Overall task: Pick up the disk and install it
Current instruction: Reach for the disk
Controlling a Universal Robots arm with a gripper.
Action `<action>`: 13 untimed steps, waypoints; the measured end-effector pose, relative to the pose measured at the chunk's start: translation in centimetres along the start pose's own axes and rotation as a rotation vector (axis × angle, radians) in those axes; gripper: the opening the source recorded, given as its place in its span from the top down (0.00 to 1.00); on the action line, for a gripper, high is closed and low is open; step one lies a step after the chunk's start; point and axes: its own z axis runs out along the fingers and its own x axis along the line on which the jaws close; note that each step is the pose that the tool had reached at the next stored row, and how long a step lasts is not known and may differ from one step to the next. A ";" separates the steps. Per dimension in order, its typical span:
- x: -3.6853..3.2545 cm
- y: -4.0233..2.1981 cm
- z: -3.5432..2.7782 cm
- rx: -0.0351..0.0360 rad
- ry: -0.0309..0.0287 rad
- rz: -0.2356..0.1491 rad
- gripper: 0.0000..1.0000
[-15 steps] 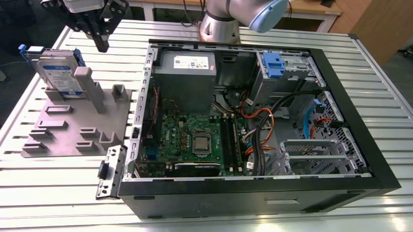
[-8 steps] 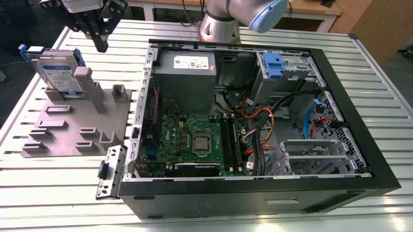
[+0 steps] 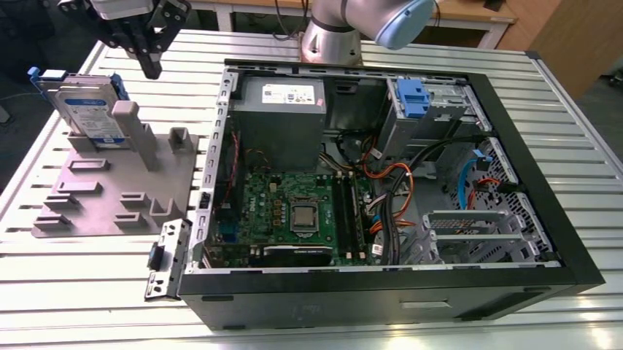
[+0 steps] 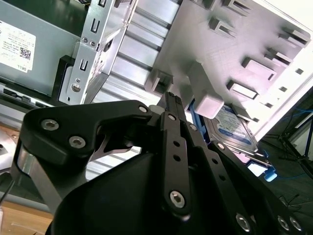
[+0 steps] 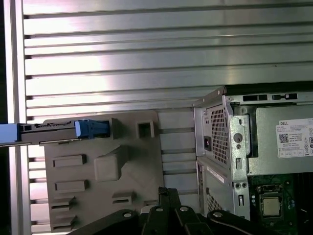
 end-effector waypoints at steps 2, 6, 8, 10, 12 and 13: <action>0.05 0.00 0.01 0.0000 0.0000 0.000 0.89; 0.14 -0.01 0.01 0.0000 0.0000 0.000 0.89; 0.19 -0.02 0.02 -0.0001 0.0000 0.000 0.89; 0.24 -0.02 0.02 0.0000 0.0000 0.000 0.89; 0.29 -0.02 0.02 0.0000 0.0000 0.000 0.89; 0.31 -0.03 0.03 0.0000 0.0000 0.000 0.89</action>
